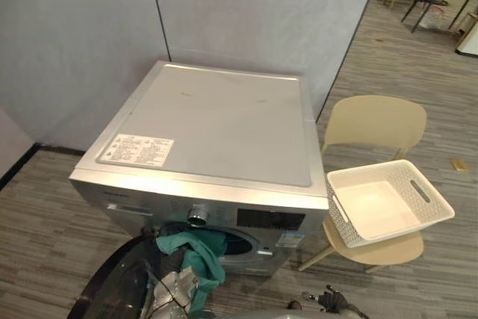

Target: Pick up the laundry basket with both hands and put the clothes into the washing machine.

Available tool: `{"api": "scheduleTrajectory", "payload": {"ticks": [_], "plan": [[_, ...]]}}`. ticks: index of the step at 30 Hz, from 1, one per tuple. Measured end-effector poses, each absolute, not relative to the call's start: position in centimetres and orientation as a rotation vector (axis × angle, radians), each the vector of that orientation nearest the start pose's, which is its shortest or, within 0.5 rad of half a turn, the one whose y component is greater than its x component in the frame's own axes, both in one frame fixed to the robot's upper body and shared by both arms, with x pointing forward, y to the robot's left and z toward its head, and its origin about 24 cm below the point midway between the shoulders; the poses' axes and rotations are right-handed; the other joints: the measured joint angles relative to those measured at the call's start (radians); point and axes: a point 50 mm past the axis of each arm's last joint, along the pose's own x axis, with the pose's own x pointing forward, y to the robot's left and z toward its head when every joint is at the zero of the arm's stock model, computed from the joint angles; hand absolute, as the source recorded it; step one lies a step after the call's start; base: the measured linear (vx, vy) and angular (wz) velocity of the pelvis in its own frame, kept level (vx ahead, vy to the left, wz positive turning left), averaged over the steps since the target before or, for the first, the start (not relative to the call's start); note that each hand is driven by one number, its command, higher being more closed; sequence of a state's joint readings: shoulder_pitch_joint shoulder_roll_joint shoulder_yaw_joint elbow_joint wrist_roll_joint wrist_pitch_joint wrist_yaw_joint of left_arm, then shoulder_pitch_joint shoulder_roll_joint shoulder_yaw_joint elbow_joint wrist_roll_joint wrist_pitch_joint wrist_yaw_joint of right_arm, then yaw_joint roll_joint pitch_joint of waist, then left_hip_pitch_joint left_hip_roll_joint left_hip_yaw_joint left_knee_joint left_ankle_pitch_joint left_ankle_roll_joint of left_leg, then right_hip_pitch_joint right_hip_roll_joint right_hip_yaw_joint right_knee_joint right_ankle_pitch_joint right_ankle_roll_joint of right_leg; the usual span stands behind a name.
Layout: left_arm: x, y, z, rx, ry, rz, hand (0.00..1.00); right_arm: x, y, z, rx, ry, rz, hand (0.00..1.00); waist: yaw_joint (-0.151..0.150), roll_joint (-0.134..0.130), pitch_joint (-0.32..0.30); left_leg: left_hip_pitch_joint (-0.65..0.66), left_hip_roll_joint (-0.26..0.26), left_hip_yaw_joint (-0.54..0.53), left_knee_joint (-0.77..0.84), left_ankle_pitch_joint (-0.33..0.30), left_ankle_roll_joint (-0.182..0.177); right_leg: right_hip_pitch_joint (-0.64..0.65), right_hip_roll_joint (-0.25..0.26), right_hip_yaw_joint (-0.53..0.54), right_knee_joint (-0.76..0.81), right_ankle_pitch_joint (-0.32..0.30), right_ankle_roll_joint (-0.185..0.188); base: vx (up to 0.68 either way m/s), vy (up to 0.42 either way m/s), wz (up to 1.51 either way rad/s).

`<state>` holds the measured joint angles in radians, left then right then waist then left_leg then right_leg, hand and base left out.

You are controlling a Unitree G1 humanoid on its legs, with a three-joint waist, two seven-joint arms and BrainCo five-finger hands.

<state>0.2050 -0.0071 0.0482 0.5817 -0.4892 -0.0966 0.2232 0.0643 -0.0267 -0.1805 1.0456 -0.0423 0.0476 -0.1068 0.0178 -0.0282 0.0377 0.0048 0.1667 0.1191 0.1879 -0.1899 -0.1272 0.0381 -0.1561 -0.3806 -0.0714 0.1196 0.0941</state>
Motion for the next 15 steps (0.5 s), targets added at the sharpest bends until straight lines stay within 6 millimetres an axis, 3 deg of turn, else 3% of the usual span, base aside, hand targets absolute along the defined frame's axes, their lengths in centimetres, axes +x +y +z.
{"api": "scheduleTrajectory", "payload": {"ticks": [2, 3, 5, 6, 9, 12, 15], "plan": [[13.7, 17.8, -11.7, -0.419, 0.707, 0.523, 1.0, 9.4, -18.9, -16.4, -0.026, 1.157, -0.269, 0.0, 0.0, -0.001, 0.004, -0.009, 0.009, -0.01, 0.012, 0.006, 0.004, -0.008, 0.009, -0.005, 0.008, 0.0, 0.005, 0.13, -0.01, 0.09], [14.6, 17.4, -11.4, -0.438, 0.687, 0.511, 1.0, 10.4, -18.9, -16.1, -0.035, 1.135, -0.261, 0.0, -0.001, 0.011, 0.016, -0.067, 0.011, -0.034, 0.073, 0.006, 0.004, -0.056, 0.003, -0.012, 0.052, -0.009, -0.001, 0.05, 0.033, 0.0], [16.7, 17.3, -10.3, -0.475, 0.616, 0.492, 1.0, 12.2, -18.6, -15.7, -0.05, 1.094, -0.236, 0.0, -0.001, 0.002, 0.075, -0.167, 0.01, -0.047, 0.183, 0.006, 0.004, -0.151, -0.025, -0.011, 0.171, -0.054, -0.005, -0.05, 0.046, 0.06], [18.6, 17.2, -9.0, -0.492, 0.546, 0.469, 1.0, 13.8, -18.3, -15.2, -0.069, 1.055, -0.211, 0.0, -0.002, -0.01, 0.133, -0.23, 0.009, -0.066, 0.261, 0.004, 0.007, -0.212, -0.048, -0.013, 0.271, -0.089, -0.011, -0.1, 0.026, 0.18], [22.4, 16.8, -5.6, -0.542, 0.377, 0.434, 1.0, 16.8, -17.6, -13.7, -0.091, 0.941, -0.187, 0.0, 0.0, -0.04, 0.224, -0.387, 0.017, -0.091, 0.419, -0.04, 0.019, -0.364, -0.092, -0.022, 0.486, -0.179, -0.018, -0.15, 0.013, 0.25], [25.7, 15.6, -1.4, -0.608, 0.198, 0.382, 1.0, 20.7, -16.4, -11.1, -0.105, 0.771, -0.157, 0.0, 0.005, -0.046, 0.278, -0.569, 0.043, -0.092, 0.579, -0.143, 0.033, -0.558, -0.13, -0.008, 0.707, -0.265, -0.022, -0.24, 0.049, 0.09], [28.5, 13.8, 2.5, -0.676, 0.071, 0.344, 1.0, 23.7, -14.9, -8.3, -0.108, 0.608, -0.131, 0.0, 0.019, -0.052, 0.32, -0.742, 0.04, -0.1, 0.747, -0.207, 0.048, -0.749, -0.189, 0.035, 0.916, -0.338, -0.028, -0.22, 0.021, 0.11]]}}
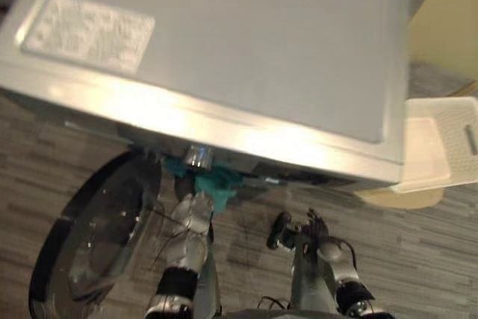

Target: Pick up the laundry basket with both hands and put the clothes into the washing machine.

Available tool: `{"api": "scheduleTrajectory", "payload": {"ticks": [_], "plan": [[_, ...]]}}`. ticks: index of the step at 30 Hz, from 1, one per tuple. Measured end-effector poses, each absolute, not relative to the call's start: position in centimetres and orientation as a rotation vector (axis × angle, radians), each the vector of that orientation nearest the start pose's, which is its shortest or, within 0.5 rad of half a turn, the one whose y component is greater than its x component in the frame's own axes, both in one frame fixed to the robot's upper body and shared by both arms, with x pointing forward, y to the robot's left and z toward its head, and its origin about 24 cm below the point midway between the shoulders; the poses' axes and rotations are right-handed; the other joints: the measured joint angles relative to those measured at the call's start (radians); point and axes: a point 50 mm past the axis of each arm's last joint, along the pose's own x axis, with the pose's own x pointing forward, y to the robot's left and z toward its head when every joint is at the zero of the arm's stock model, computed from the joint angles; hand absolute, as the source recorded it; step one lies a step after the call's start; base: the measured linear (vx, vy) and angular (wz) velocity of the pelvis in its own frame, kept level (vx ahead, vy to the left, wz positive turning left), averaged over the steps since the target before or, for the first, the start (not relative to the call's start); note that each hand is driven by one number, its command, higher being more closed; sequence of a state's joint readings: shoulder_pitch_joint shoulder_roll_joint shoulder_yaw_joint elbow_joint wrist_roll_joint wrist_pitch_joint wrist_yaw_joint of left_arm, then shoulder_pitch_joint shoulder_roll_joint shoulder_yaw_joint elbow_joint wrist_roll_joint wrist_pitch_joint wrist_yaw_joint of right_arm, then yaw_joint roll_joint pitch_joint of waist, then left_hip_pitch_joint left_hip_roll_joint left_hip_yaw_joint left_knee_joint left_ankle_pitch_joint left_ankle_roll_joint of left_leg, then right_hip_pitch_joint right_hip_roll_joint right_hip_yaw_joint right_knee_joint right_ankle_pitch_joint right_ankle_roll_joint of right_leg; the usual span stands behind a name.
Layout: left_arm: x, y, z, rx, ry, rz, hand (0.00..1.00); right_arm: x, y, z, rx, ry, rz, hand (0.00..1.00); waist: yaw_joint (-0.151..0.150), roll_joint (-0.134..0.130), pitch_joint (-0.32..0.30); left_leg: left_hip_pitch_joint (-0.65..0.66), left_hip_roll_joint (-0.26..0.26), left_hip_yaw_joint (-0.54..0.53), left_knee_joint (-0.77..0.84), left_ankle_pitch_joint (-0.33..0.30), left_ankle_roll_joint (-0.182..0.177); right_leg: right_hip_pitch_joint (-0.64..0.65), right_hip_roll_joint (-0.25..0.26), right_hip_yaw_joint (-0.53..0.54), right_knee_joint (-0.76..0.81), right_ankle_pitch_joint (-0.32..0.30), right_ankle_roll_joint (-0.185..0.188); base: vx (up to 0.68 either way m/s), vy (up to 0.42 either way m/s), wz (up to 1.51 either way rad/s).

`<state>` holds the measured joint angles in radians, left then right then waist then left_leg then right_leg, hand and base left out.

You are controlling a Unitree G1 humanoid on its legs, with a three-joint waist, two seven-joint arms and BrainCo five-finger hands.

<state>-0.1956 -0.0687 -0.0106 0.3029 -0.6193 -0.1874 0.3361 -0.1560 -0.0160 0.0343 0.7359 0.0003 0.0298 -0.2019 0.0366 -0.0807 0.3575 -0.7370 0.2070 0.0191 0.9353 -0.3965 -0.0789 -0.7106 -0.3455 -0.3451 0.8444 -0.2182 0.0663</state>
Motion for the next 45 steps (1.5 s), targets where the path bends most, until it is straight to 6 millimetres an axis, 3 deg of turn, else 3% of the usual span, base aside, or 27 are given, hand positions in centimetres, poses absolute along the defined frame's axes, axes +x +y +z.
{"api": "scheduleTrajectory", "payload": {"ticks": [4, 10, 14, 19, 20, 23, 26, 29, 34, 39, 45], "plan": [[31.1, 13.3, 7.4, -0.745, -0.094, 0.354, 1.0, 25.5, -12.8, -5.9, -0.085, 0.48, -0.115, 0.0, 0.005, 0.0, 0.004, -0.205, 0.025, -0.047, 0.171, -0.046, -0.006, -0.196, -0.005, 0.024, 0.169, -0.055, -0.02, -0.2, -0.05, -0.12], [33.5, 14.1, 13.8, -0.874, -0.297, 0.415, 1.0, 26.9, -12.9, -2.8, -0.078, 0.325, -0.168, 0.0, -0.008, -0.009, 0.007, -0.451, 0.075, -0.095, 0.358, -0.078, -0.036, -0.446, 0.028, 0.053, 0.335, -0.083, -0.059, -0.09, -0.067, -0.3], [34.3, 14.6, 16.6, -0.942, -0.366, 0.44, 1.0, 27.6, -12.4, -0.4, -0.049, 0.21, -0.173, 0.0, -0.028, -0.019, 0.007, -0.592, 0.092, -0.117, 0.457, -0.098, -0.044, -0.593, 0.035, 0.073, 0.424, -0.093, -0.075, -0.09, -0.023, -0.28], [35.7, 17.4, 20.3, -0.997, -0.467, 0.514, 1.0, 28.0, -11.6, 2.5, -0.014, 0.064, -0.155, 0.0, -0.053, -0.038, -0.005, -0.734, 0.125, -0.143, 0.538, -0.102, -0.049, -0.732, 0.061, 0.084, 0.482, -0.089, -0.087, -0.07, -0.015, -0.27], [36.0, 18.4, 21.6, -1.011, -0.501, 0.526, 1.0, 27.9, -11.7, 3.0, -0.02, 0.032, -0.156, 0.0, -0.058, -0.054, -0.014, -0.762, 0.128, -0.145, 0.553, -0.104, -0.052, -0.768, 0.069, 0.09, 0.493, -0.085, -0.093, -0.04, -0.02, -0.25], [36.5, 20.0, 23.4, -1.009, -0.542, 0.557, 1.0, 27.7, -11.7, 3.2, -0.031, 0.02, -0.152, 0.0, -0.07, -0.081, -0.033, -0.787, 0.151, -0.151, 0.575, -0.111, -0.061, -0.797, 0.092, 0.091, 0.499, -0.076, -0.107, -0.02, -0.018, -0.33], [36.5, 21.0, 26.0, -0.994, -0.616, 0.548, 1.0, 26.3, -12.3, 2.5, -0.031, 0.033, -0.17, 0.0, -0.084, -0.112, -0.07, -0.81, 0.18, -0.151, 0.58, -0.118, -0.058, -0.822, 0.118, 0.091, 0.49, -0.073, -0.108, 0.0, -0.026, -0.27], [36.6, 21.9, 28.5, -0.97, -0.672, 0.539, 1.0, 25.7, -12.5, 2.0, -0.034, 0.048, -0.158, 0.0, -0.101, -0.124, -0.086, -0.828, 0.2, -0.157, 0.589, -0.117, -0.059, -0.835, 0.135, 0.085, 0.481, -0.056, -0.116, 0.01, -0.034, -0.25], [36.3, 21.2, 33.5, -0.892, -0.778, 0.43, 1.0, 25.6, -12.3, 1.8, -0.052, 0.053, -0.126, 0.0, -0.111, -0.123, -0.124, -0.862, 0.227, -0.152, 0.594, -0.12, -0.058, -0.865, 0.15, 0.081, 0.458, -0.039, -0.104, 0.01, -0.025, -0.21], [34.9, 19.3, 39.1, -0.955, -0.9, 0.259, 1.0, 25.6, -12.2, 1.8, -0.061, 0.058, -0.109, 0.0, -0.115, -0.123, -0.126, -0.862, 0.237, -0.149, 0.597, -0.121, -0.058, -0.864, 0.156, 0.078, 0.444, -0.02, -0.111, 0.02, -0.029, -0.1], [34.2, 20.2, 40.3, -1.005, -0.954, 0.214, 1.0, 25.6, -12.2, 1.8, -0.06, 0.055, -0.096, 0.0, -0.127, -0.122, -0.126, -0.861, 0.249, -0.137, 0.58, -0.128, -0.054, -0.863, 0.159, 0.074, 0.408, -0.013, -0.102, 0.01, -0.024, -0.11]]}}
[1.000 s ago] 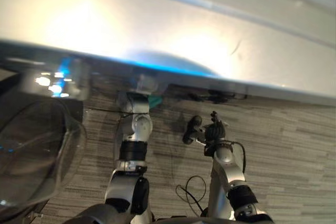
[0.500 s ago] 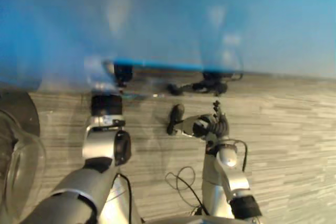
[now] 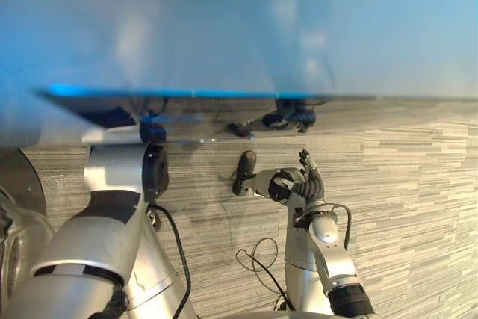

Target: Pick up the laundry basket with both hands and put the clothes into the washing machine.

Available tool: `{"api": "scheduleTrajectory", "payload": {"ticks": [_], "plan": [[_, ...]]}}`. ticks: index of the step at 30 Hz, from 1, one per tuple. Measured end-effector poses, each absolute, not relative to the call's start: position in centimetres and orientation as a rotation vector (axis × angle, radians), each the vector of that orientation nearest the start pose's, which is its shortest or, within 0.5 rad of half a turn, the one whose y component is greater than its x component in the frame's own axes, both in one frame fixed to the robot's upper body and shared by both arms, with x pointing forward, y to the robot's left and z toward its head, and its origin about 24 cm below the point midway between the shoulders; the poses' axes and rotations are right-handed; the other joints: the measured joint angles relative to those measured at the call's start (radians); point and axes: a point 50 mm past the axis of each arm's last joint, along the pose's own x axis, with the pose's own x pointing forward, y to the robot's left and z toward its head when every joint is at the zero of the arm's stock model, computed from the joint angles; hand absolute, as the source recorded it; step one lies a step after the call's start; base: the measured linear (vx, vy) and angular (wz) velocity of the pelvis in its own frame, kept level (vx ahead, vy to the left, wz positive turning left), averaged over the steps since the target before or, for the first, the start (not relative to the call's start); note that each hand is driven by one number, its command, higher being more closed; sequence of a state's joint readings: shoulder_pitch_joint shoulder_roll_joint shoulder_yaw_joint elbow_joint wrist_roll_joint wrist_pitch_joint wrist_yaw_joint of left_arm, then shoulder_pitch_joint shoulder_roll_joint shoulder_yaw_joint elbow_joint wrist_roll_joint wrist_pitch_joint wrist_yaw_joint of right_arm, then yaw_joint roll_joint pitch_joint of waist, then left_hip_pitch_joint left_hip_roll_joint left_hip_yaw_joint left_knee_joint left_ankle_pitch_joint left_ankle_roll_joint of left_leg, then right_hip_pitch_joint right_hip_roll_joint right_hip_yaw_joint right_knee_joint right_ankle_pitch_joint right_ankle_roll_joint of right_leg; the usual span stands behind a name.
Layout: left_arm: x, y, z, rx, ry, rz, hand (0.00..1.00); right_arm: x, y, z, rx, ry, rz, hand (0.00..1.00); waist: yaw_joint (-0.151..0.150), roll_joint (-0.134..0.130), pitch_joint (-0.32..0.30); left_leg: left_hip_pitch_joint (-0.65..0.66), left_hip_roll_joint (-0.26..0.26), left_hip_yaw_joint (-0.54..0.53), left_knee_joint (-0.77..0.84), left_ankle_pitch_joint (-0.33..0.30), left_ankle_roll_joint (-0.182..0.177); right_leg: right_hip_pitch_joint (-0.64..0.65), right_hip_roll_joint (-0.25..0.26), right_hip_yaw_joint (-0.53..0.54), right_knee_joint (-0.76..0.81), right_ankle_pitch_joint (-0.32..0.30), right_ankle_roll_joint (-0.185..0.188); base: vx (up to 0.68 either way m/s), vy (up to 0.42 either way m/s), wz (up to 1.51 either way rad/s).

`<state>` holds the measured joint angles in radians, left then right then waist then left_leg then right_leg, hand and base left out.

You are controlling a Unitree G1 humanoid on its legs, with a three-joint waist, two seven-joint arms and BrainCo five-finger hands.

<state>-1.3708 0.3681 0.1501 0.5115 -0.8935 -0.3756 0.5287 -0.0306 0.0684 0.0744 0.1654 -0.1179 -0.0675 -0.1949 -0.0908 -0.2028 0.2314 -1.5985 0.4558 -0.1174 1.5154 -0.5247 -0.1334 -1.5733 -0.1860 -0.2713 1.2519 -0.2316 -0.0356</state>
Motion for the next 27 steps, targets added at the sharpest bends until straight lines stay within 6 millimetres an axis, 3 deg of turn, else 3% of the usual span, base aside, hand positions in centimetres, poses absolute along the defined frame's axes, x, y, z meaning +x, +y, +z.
{"api": "scheduleTrajectory", "payload": {"ticks": [3, 4, 10, 12, 15, 19, 22, 27], "plan": [[34.4, 20.7, 40.2, -0.986, -0.948, 0.234, 1.0, 25.6, -12.2, 1.8, -0.06, 0.056, -0.094, 0.0, 0.0, 0.001, 0.001, 0.001, 0.007, 0.01, -0.007, 0.0, 0.0, 0.001, 0.001, -0.002, -0.018, 0.005, 0.009, 0.0, -0.022, -0.1], [34.6, 20.9, 40.1, -0.975, -0.938, 0.246, 0.0, 25.6, -12.2, 1.8, -0.06, 0.056, -0.093, 0.0, 0.0, 0.001, 0.001, 0.002, 0.011, 0.013, -0.008, 0.0, 0.001, 0.003, 0.001, -0.002, -0.023, 0.007, 0.012, 0.01, -0.017, -0.13], [37.0, 21.0, 38.4, -0.64, -0.791, 0.306, 0.0, 25.0, -12.4, 1.6, -0.061, 0.061, -0.099, 0.0, 0.009, 0.013, 0.009, 0.028, 0.015, 0.038, -0.054, 0.005, 0.006, 0.026, -0.005, -0.012, -0.068, 0.014, 0.021, 0.0, -0.005, -0.02], [38.4, 20.4, 37.2, -0.421, -0.696, 0.305, 0.0, 24.8, -12.6, 1.3, -0.061, 0.07, -0.106, 0.0, 0.016, 0.023, 0.018, 0.054, 0.015, 0.04, -0.064, 0.013, 0.007, 0.053, -0.008, -0.022, -0.077, 0.043, -0.004, 0.05, -0.011, 0.04], [39.7, 19.6, 35.9, -0.044, -0.587, 0.341, 0.0, 24.6, -12.7, 1.0, -0.069, 0.082, -0.095, 0.0, 0.018, 0.028, 0.023, 0.087, 0.015, 0.043, -0.076, 0.013, 0.006, 0.08, -0.009, -0.029, -0.071, 0.035, -0.027, 0.09, -0.015, 0.06], [41.0, 19.8, 32.3, 0.299, -0.424, 0.379, 0.0, 23.9, -13.4, 0.1, -0.095, 0.119, -0.082, 0.0, 0.021, 0.026, 0.05, 0.153, 0.018, 0.053, -0.118, 0.014, 0.005, 0.144, -0.007, -0.039, -0.098, 0.028, -0.026, 0.04, -0.025, 0.11], [41.7, 20.5, 28.0, 0.443, -0.272, 0.361, 0.0, 22.9, -13.8, -1.1, -0.136, 0.175, -0.057, 0.0, 0.023, 0.025, 0.05, 0.237, 0.032, 0.088, -0.16, 0.013, 0.004, 0.21, 0.0, -0.03, -0.136, 0.025, -0.02, 0.0, -0.008, 0.01], [41.4, 22.5, 21.1, 0.509, -0.056, 0.287, 0.0, 21.3, -14.3, -2.7, -0.169, 0.262, -0.013, 0.0, 0.018, 0.025, 0.049, 0.356, 0.045, 0.121, -0.22, 0.014, -0.001, 0.305, 0.014, -0.029, -0.178, 0.018, -0.012, 0.01, -0.049, 0.01]]}}
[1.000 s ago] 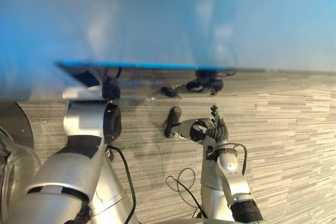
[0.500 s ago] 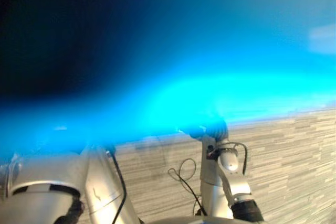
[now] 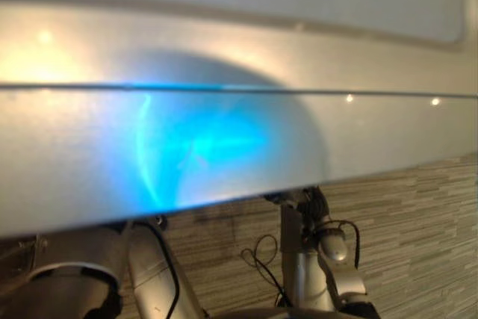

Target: Pick up the laundry basket with both hands and put the clothes into the washing machine.

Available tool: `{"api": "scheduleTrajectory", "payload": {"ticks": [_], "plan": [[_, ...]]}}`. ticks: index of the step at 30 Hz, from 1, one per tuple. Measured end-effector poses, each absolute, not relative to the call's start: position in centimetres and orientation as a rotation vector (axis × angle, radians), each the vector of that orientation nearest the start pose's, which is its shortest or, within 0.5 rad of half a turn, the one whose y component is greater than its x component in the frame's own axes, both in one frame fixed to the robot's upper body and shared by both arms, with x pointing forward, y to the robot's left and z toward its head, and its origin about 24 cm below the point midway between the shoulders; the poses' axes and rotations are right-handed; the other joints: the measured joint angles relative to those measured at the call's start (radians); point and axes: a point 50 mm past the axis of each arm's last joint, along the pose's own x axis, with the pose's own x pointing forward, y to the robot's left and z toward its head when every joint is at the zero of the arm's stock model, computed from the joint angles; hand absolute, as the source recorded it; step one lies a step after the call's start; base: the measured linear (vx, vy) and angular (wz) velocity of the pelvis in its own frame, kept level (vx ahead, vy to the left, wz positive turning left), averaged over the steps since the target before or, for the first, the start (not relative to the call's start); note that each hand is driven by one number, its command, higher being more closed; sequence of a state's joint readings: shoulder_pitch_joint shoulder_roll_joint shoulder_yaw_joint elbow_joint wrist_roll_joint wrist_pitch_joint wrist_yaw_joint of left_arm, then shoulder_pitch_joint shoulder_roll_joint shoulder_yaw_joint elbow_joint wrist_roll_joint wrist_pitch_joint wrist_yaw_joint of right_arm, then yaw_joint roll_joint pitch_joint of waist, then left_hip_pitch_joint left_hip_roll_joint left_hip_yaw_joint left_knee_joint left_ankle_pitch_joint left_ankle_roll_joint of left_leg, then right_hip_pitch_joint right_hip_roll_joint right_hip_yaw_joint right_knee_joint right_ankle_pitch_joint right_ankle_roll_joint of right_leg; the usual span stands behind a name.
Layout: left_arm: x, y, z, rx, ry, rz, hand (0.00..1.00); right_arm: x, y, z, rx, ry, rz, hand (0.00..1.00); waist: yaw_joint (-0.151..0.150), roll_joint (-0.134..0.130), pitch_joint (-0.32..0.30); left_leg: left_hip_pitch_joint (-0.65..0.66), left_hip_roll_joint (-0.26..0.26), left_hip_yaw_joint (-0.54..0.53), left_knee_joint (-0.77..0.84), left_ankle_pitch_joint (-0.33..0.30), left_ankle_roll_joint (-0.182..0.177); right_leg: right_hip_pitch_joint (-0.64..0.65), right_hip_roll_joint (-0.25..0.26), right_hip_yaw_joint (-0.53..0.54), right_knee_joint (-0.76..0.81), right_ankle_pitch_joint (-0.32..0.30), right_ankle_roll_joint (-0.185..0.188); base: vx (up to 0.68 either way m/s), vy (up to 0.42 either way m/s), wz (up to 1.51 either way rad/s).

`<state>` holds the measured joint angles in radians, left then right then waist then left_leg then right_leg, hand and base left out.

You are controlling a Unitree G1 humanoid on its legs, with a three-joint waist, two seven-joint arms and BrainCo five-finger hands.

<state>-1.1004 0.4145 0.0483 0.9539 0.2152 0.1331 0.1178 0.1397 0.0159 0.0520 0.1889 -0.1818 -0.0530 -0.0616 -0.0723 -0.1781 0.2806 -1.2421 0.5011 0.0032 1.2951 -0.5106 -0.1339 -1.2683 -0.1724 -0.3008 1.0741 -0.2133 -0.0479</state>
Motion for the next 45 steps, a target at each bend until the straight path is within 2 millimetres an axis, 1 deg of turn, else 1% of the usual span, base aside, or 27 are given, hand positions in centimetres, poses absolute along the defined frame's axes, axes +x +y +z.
{"api": "scheduleTrajectory", "payload": {"ticks": [1, 3, 5, 6, 7, 8, 9, 11, 12, 13, 14, 16, 17, 18, 19, 20, 21, 22, 24, 25, 27, 31, 33, 35, 39, 44, 45], "plan": [[41.1, 23.0, 19.0, 0.522, 0.003, 0.265, 0.0, 21.0, -14.4, -3.2, -0.189, 0.289, 0.006, 0.0, 0.0, 0.0, 0.0, 0.038, 0.006, 0.013, -0.018, 0.0, -0.001, 0.031, 0.008, 0.0, -0.016, 0.0, -0.001, 0.04, -0.051, -0.05], [40.8, 23.2, 17.1, 0.534, 0.057, 0.237, 0.0, 20.8, -14.6, -3.8, -0.202, 0.325, 0.024, 0.0, 0.002, 0.0, 0.0, 0.078, 0.006, 0.024, -0.037, 0.003, -0.006, 0.063, 0.013, -0.001, -0.032, 0.0, 0.0, 0.04, -0.043, -0.02], [39.9, 23.2, 13.6, 0.543, 0.152, 0.182, 0.0, 20.5, -14.8, -4.3, -0.213, 0.355, 0.039, 0.0, 0.003, 0.003, -0.001, 0.15, 0.006, 0.037, -0.069, 0.004, -0.007, 0.123, 0.014, -0.005, -0.055, -0.001, -0.003, 0.03, -0.032, 0.03], [39.7, 23.1, 12.7, 0.543, 0.175, 0.163, 0.0, 20.5, -14.8, -4.3, -0.215, 0.358, 0.038, 0.0, 0.004, 0.006, -0.003, 0.166, 0.006, 0.042, -0.08, 0.004, -0.007, 0.139, 0.014, -0.007, -0.065, -0.001, -0.002, 0.02, -0.035, 0.09], [39.3, 22.7, 11.1, 0.553, 0.218, 0.123, 0.0, 20.4, -14.9, -4.5, -0.22, 0.369, 0.041, 0.0, 0.005, 0.013, -0.008, 0.201, 0.006, 0.056, -0.102, 0.005, -0.009, 0.172, 0.014, -0.01, -0.084, -0.002, -0.002, 0.02, -0.03, 0.1], [39.1, 22.4, 10.3, 0.564, 0.237, 0.102, 0.0, 20.4, -15.0, -4.7, -0.223, 0.376, 0.047, 0.0, 0.006, 0.015, -0.009, 0.219, 0.006, 0.058, -0.113, 0.006, -0.011, 0.187, 0.014, -0.01, -0.093, -0.002, -0.002, 0.01, -0.037, 0.13], [38.2, 22.3, 8.3, 0.567, 0.287, 0.077, 0.0, 20.2, -15.1, -5.0, -0.233, 0.393, 0.056, 0.0, 0.008, 0.033, -0.029, 0.241, 0.005, 0.065, -0.13, 0.007, -0.013, 0.213, 0.015, -0.017, -0.111, -0.002, -0.002, 0.0, -0.031, 0.08], [37.5, 22.5, 6.8, 0.606, 0.328, 0.058, 0.0, 20.2, -15.3, -5.0, -0.242, 0.395, 0.056, 0.0, 0.008, 0.047, -0.039, 0.264, 0.004, 0.069, -0.14, 0.007, -0.013, 0.236, 0.014, -0.02, -0.121, -0.002, -0.001, -0.01, -0.035, 0.05], [36.7, 22.6, 5.3, 0.629, 0.364, 0.044, 0.0, 20.2, -15.6, -5.0, -0.255, 0.396, 0.049, 0.0, 0.009, 0.061, -0.057, 0.274, 0.004, 0.072, -0.143, 0.007, -0.013, 0.243, 0.014, -0.02, -0.124, -0.002, -0.001, -0.01, -0.032, 0.01], [36.5, 22.6, 4.9, 0.635, 0.374, 0.037, 0.0, 20.2, -15.8, -4.9, -0.26, 0.396, 0.044, 0.0, 0.013, 0.067, -0.06, 0.279, 0.004, 0.073, -0.143, 0.007, -0.013, 0.248, 0.014, -0.02, -0.124, -0.002, -0.001, -0.03, -0.059, 0.01], [36.1, 22.3, 4.2, 0.632, 0.387, 0.027, 0.0, 20.2, -16.1, -5.0, -0.263, 0.401, 0.033, 0.0, 0.029, 0.076, -0.064, 0.288, 0.004, 0.075, -0.145, 0.007, -0.013, 0.257, 0.014, -0.019, -0.125, -0.003, 0.001, -0.04, -0.058, 0.03], [35.5, 22.0, 3.1, 0.627, 0.404, 0.01, 0.0, 20.2, -16.5, -5.1, -0.272, 0.41, 0.023, 0.0, 0.035, 0.091, -0.073, 0.3, 0.003, 0.074, -0.146, 0.007, -0.013, 0.27, 0.014, -0.02, -0.126, -0.005, 0.003, -0.06, -0.069, 0.06], [34.7, 22.0, 2.0, 0.622, 0.426, -0.001, 0.0, 20.2, -16.7, -5.3, -0.285, 0.419, 0.024, 0.0, 0.036, 0.102, -0.081, 0.305, 0.003, 0.074, -0.146, 0.006, -0.013, 0.277, 0.013, -0.02, -0.128, -0.005, 0.004, -0.05, -0.052, 0.06], [34.3, 22.0, 1.3, 0.617, 0.441, -0.006, 0.0, 20.2, -16.8, -5.4, -0.287, 0.426, 0.023, 0.0, 0.037, 0.106, -0.083, 0.31, 0.004, 0.074, -0.146, 0.006, -0.013, 0.282, 0.013, -0.019, -0.129, -0.005, 0.005, -0.08, -0.076, 0.07], [32.9, 21.7, -0.6, 0.598, 0.494, -0.022, 0.0, 20.2, -16.9, -5.6, -0.287, 0.445, 0.021, 0.0, 0.038, 0.119, -0.093, 0.315, 0.004, 0.072, -0.148, 0.006, -0.013, 0.292, 0.013, -0.021, -0.133, -0.006, 0.006, -0.07, -0.063, 0.07], [32.4, 21.5, -1.3, 0.587, 0.513, -0.029, 0.0, 20.1, -16.8, -5.8, -0.287, 0.451, 0.022, 0.0, 0.039, 0.124, -0.095, 0.316, 0.004, 0.071, -0.149, 0.006, -0.013, 0.296, 0.013, -0.023, -0.135, -0.008, 0.009, -0.09, -0.081, 0.08], [31.4, 21.4, -2.5, 0.568, 0.547, -0.033, 0.0, 20.1, -16.8, -6.1, -0.286, 0.469, 0.026, 0.0, 0.044, 0.125, -0.096, 0.325, 0.003, 0.071, -0.152, 0.006, -0.013, 0.303, 0.013, -0.023, -0.136, -0.009, 0.01, -0.07, -0.077, 0.05], [30.5, 20.7, -3.6, 0.529, 0.575, -0.038, 0.0, 20.0, -16.8, -6.6, -0.287, 0.492, 0.027, 0.0, 0.054, 0.126, -0.1, 0.329, 0.003, 0.071, -0.152, 0.006, -0.013, 0.307, 0.013, -0.023, -0.136, -0.012, 0.017, -0.07, -0.079, 0.03], [29.4, 19.7, -5.0, 0.482, 0.605, -0.028, 0.0, 19.9, -16.8, -7.2, -0.292, 0.519, 0.03, 0.0, 0.062, 0.127, -0.104, 0.331, -0.002, 0.069, -0.153, 0.007, -0.014, 0.311, 0.013, -0.025, -0.134, -0.013, 0.018, -0.05, -0.062, 0.03], [29.0, 19.6, -5.4, 0.456, 0.614, -0.013, 0.0, 20.0, -16.7, -7.3, -0.29, 0.526, 0.032, 0.0, 0.061, 0.127, -0.104, 0.333, -0.003, 0.066, -0.153, 0.008, -0.015, 0.313, 0.012, -0.026, -0.134, -0.013, 0.017, -0.06, -0.085, 0.07], [27.6, 19.3, -6.7, 0.385, 0.652, 0.035, 0.0, 20.1, -16.6, -7.5, -0.274, 0.535, 0.02, 0.0, 0.061, 0.127, -0.104, 0.347, -0.005, 0.062, -0.155, 0.009, -0.018, 0.328, 0.012, -0.028, -0.131, -0.014, 0.019, -0.04, -0.082, 0.08], [24.9, 19.1, -8.9, 0.273, 0.715, 0.112, 0.0, 20.1, -16.7, -8.0, -0.259, 0.562, -0.01, 0.0, 0.062, 0.129, -0.103, 0.414, -0.025, 0.07, -0.176, 0.012, -0.021, 0.384, -0.006, -0.024, -0.128, -0.021, 0.021, 0.0, -0.047, 0.16], [23.0, 18.8, -10.2, 0.243, 0.764, 0.121, 0.0, 19.6, -16.5, -8.9, -0.25, 0.605, -0.006, 0.0, 0.064, 0.132, -0.102, 0.467, -0.037, 0.078, -0.196, 0.012, -0.021, 0.432, -0.017, -0.024, -0.136, -0.025, 0.025, 0.02, -0.017, 0.18], [22.0, 18.6, -10.8, 0.233, 0.788, 0.124, 0.0, 19.1, -16.2, -9.4, -0.24, 0.634, -0.002, 0.0, 0.065, 0.134, -0.101, 0.502, -0.053, 0.078, -0.213, 0.015, -0.026, 0.465, -0.024, -0.023, -0.145, -0.025, 0.027, 0.02, 0.004, 0.18], [20.4, 17.5, -11.8, 0.212, 0.81, 0.117, 0.0, 18.1, -16.5, -10.7, -0.207, 0.704, -0.047, 0.0, 0.089, 0.141, -0.099, 0.61, -0.094, 0.083, -0.287, 0.038, -0.023, 0.575, -0.047, -0.03, -0.199, -0.018, 0.042, 0.01, 0.011, 0.28], [18.5, 17.6, -12.7, 0.206, 0.848, 0.121, 0.0, 17.0, -16.3, -11.9, -0.177, 0.775, -0.059, 0.0, 0.088, 0.144, -0.099, 0.731, -0.122, 0.101, -0.384, 0.068, -0.023, 0.695, -0.058, -0.042, -0.273, -0.003, 0.056, 0.01, -0.003, 0.2], [18.0, 17.7, -13.0, 0.204, 0.864, 0.124, 0.0, 16.7, -16.3, -12.2, -0.175, 0.794, -0.056, 0.0, 0.088, 0.145, -0.103, 0.765, -0.129, 0.111, -0.42, 0.082, -0.018, 0.726, -0.057, -0.046, -0.304, 0.006, 0.06, 0.02, -0.007, 0.1]]}}
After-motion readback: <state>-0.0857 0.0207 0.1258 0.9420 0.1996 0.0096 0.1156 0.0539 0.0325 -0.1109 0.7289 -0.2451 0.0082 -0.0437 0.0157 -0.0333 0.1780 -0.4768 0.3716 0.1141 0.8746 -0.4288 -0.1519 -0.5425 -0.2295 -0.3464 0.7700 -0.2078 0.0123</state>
